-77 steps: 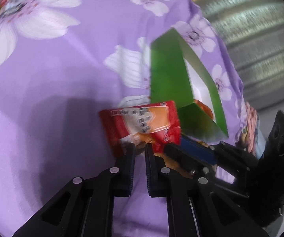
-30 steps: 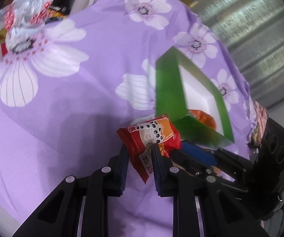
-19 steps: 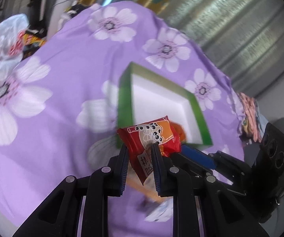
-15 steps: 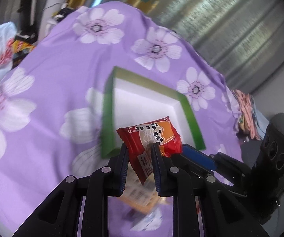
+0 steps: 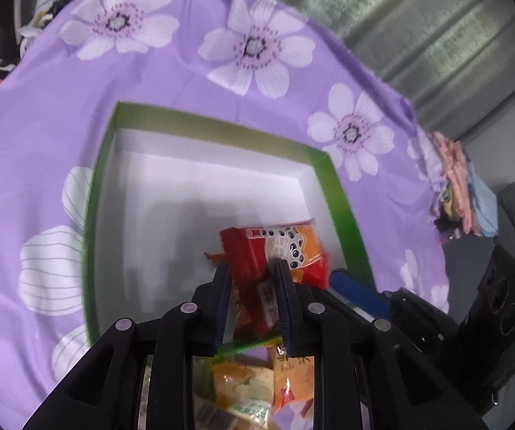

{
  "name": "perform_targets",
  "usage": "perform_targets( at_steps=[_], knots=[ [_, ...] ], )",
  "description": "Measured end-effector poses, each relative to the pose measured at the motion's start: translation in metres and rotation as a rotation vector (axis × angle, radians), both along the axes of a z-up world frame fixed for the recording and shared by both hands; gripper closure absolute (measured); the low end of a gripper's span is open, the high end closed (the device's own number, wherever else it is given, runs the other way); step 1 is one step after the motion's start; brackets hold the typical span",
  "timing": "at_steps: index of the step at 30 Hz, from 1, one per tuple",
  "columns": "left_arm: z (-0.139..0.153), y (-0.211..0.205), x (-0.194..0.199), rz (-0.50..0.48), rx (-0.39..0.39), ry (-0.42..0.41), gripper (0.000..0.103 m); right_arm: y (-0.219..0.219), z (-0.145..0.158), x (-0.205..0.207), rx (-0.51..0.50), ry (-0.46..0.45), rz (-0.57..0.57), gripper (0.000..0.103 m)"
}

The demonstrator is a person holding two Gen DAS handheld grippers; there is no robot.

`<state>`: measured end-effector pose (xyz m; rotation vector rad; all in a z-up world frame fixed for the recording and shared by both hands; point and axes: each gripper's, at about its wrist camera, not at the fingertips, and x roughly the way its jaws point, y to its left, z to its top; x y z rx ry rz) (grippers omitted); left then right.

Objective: Organize snacks
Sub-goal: 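Open the left tool to drop the red bag into the box, then move the left tool to the white-and-blue printed packet and grasp it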

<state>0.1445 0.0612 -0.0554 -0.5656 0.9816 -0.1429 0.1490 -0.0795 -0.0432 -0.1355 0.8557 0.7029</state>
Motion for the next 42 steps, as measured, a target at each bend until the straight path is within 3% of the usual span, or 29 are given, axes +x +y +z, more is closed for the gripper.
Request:
perform_targets(
  at_steps=[1,2,4,13,17,21,33,42],
  knots=[
    [0.0,-0.002,0.002,0.003,0.015,0.006,0.065,-0.005,-0.004,0.003,0.016,0.011,-0.023,0.066],
    [-0.001,-0.003,0.001,0.002,0.032,0.006,0.044,-0.009,-0.006,0.004,0.033,0.021,-0.039,0.065],
    [0.0,-0.001,-0.003,0.009,0.043,-0.002,0.024,-0.017,-0.009,0.004,0.045,0.029,-0.057,0.064],
    [0.018,0.016,-0.049,0.033,0.091,-0.048,0.022,-0.057,0.002,-0.029,0.09,0.013,-0.114,0.051],
    [0.027,0.023,-0.076,0.056,0.122,-0.073,0.013,-0.076,0.009,-0.05,0.107,0.001,-0.132,0.051],
    [0.031,0.028,-0.102,0.083,0.129,-0.084,0.012,-0.096,0.017,-0.072,0.125,-0.02,-0.171,0.051],
    [0.023,0.023,-0.147,0.097,0.101,-0.054,0.011,-0.134,0.014,-0.111,0.131,-0.001,-0.242,0.05],
    [0.009,0.008,-0.161,0.051,0.122,-0.009,0.011,-0.128,0.0,-0.131,0.134,0.054,-0.196,0.049]
  ],
)
